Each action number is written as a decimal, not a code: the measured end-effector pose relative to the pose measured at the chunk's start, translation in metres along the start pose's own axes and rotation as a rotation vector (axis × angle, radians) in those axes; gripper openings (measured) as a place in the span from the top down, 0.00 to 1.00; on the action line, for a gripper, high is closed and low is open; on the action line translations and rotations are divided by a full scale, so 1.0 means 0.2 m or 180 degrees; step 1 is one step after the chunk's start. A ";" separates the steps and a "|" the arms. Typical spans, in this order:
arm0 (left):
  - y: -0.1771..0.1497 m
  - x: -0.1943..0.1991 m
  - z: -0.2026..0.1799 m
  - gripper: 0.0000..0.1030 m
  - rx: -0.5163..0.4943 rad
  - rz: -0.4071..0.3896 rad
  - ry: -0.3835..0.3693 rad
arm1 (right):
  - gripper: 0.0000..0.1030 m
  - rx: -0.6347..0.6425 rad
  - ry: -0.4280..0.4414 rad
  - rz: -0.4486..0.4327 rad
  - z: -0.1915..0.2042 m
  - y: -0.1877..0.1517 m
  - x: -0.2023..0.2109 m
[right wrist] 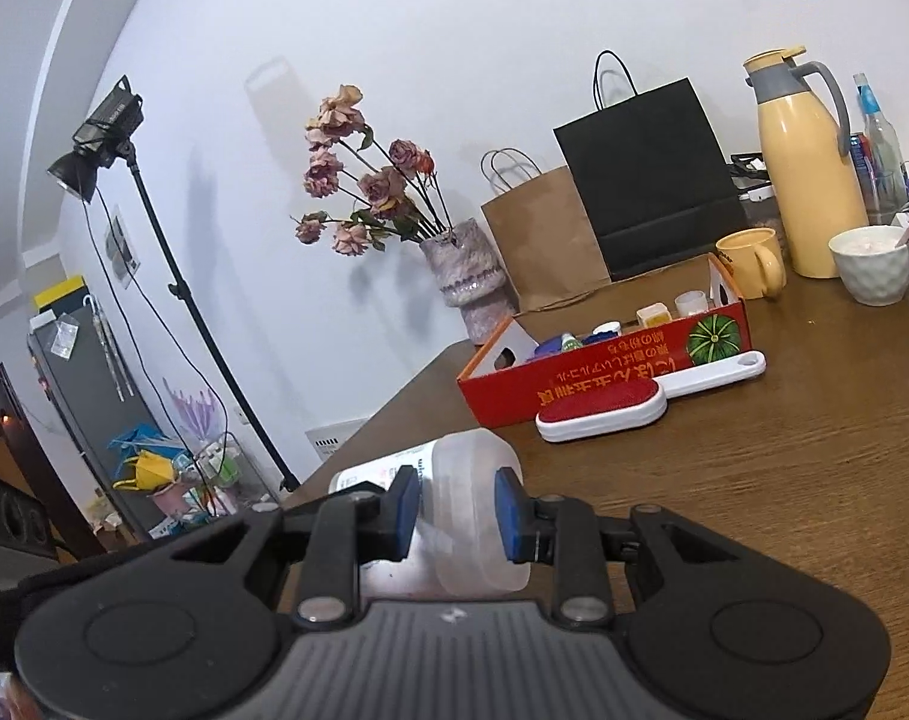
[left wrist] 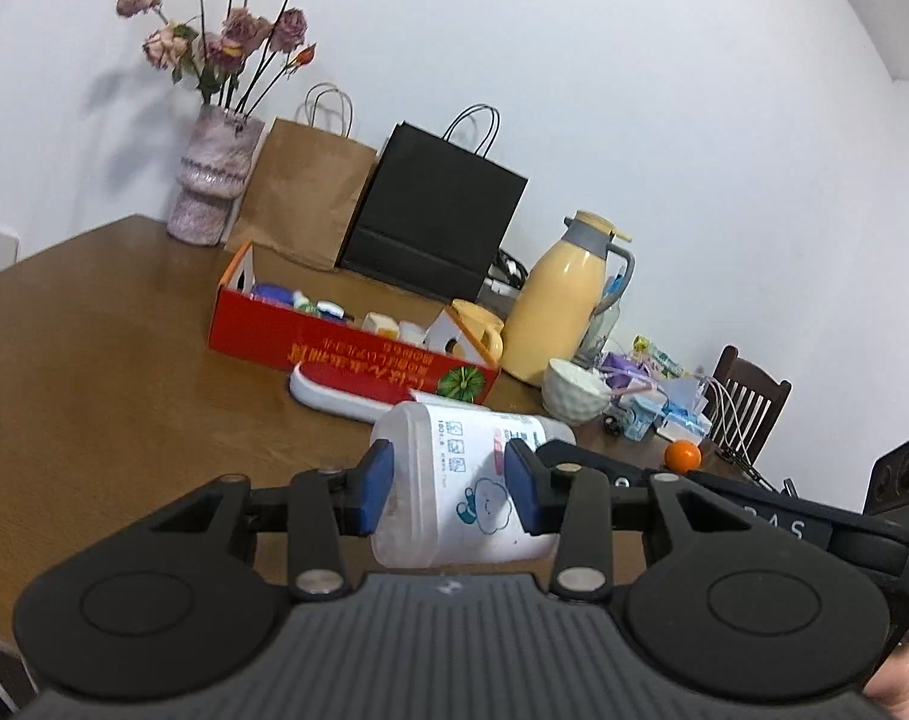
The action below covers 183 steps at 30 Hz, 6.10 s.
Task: Organize rigid objects
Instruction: 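Carry the tissue pack into the red box and open the left tool, then withdraw both tools from the box toward the lint roller, then grasp the red lint roller head with the left tool while the right tool grasps its white handle, then carry the lint roller with both tools and lower it into the red box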
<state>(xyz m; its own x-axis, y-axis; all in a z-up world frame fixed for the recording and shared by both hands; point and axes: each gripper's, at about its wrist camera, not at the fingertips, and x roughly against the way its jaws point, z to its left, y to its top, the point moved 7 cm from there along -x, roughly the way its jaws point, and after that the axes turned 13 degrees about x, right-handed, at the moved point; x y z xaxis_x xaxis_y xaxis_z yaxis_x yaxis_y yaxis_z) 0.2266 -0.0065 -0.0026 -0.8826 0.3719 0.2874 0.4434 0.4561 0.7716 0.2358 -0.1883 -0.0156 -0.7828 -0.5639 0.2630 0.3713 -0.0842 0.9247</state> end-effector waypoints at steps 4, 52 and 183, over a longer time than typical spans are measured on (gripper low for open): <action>0.15 -0.17 -0.05 0.63 -0.0066 0.0010 -0.0105 | 0.74 -0.0041 -0.0089 -0.0123 -0.10 0.13 -0.09; 0.97 -1.15 0.48 0.00 -0.0577 0.0133 0.1297 | 0.16 0.0495 -0.0893 0.0651 -0.85 0.73 -1.14; 0.12 0.13 0.27 0.63 -0.0130 -0.0365 0.0560 | 0.88 0.0272 -0.0732 0.0314 -0.27 -0.04 -0.03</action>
<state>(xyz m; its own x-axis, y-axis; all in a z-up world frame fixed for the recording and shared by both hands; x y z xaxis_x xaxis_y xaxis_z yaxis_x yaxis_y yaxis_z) 0.2231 0.0568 -0.0071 -0.9422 0.1710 0.2882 0.3349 0.4527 0.8264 0.2638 -0.2288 -0.0401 -0.8415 -0.3635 0.3997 0.4156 0.0372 0.9088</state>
